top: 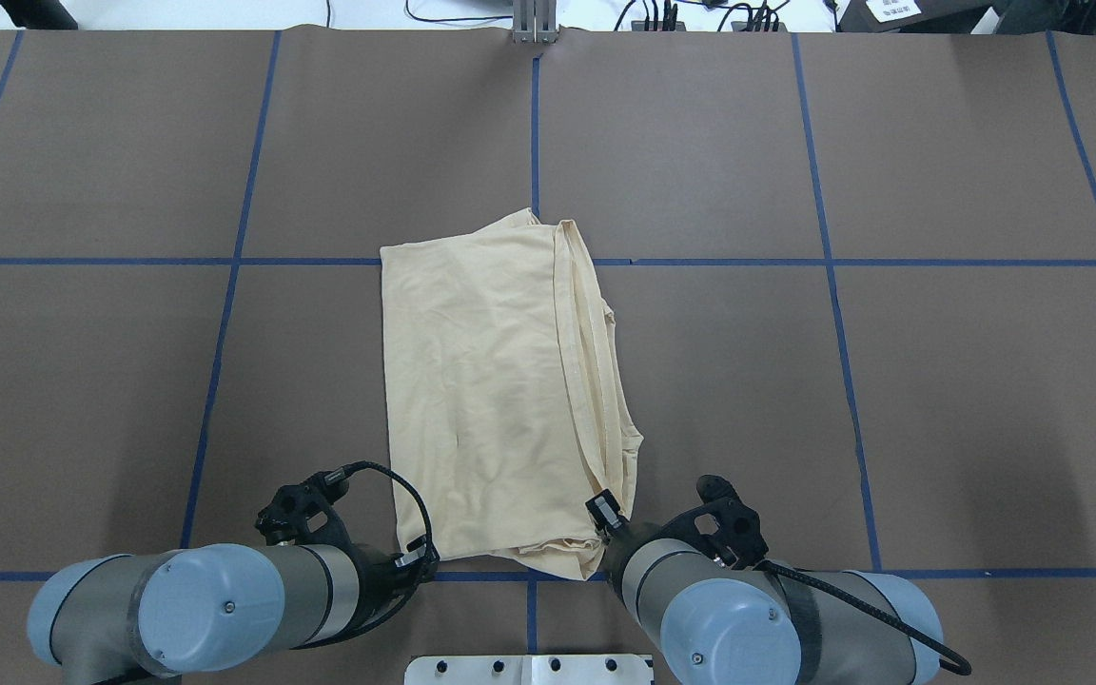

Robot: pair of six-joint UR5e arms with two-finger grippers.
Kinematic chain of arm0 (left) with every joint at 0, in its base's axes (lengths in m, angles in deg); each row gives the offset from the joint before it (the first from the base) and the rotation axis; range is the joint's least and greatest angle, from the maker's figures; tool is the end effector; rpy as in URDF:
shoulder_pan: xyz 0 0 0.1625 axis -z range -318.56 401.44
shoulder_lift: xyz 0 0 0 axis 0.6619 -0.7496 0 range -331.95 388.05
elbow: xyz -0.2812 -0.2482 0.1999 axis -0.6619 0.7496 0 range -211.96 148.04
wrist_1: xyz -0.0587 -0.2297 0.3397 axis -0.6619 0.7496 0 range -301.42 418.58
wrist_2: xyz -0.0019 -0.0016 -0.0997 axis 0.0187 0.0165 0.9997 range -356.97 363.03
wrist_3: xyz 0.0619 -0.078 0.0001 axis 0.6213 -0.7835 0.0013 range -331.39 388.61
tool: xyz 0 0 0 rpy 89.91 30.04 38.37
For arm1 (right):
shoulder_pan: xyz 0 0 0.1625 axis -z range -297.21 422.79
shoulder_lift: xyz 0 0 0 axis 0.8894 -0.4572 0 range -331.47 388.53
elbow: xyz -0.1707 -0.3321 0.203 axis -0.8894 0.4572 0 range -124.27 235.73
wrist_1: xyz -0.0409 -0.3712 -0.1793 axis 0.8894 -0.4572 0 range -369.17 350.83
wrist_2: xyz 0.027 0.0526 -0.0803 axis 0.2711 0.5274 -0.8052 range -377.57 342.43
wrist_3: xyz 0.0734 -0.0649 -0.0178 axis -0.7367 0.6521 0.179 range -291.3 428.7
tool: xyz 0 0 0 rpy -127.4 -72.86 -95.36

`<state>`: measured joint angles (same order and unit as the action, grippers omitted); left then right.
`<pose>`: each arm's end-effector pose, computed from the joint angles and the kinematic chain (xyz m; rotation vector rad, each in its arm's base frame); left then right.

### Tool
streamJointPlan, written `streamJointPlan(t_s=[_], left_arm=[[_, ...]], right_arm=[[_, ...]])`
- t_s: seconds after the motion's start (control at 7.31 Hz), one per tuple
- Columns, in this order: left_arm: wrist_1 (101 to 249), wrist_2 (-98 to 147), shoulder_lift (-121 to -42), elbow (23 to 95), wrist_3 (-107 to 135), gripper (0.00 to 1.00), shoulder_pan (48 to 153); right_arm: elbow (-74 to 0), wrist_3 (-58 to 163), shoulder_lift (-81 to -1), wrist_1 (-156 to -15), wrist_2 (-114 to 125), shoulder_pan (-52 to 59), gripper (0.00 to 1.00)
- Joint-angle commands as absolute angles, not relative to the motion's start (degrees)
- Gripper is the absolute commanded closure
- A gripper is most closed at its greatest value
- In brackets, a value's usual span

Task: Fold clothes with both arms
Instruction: 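Grasp the near edge of the shirt with both grippers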

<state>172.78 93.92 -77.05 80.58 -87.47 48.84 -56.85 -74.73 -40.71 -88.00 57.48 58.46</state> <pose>0.5346 -0.2021 0.2923 -0.1915 1.0763 -0.5175 -0.5585 -0.2018 0.2654 -0.1828 -1.0102 1.0471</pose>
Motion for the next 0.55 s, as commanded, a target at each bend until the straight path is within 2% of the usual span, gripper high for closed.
streamJointPlan(t_s=[0.0, 0.41], left_arm=[[172.75, 93.91, -77.15, 80.45, -87.4, 0.43, 48.83], [172.75, 93.82, -77.33, 80.1, -87.05, 0.54, 48.91]], right_arm=[[-56.85, -74.74, -40.72, -88.0, 57.48, 58.49, 1.0], [-56.77, -74.74, -40.72, -88.0, 57.48, 58.49, 1.0]])
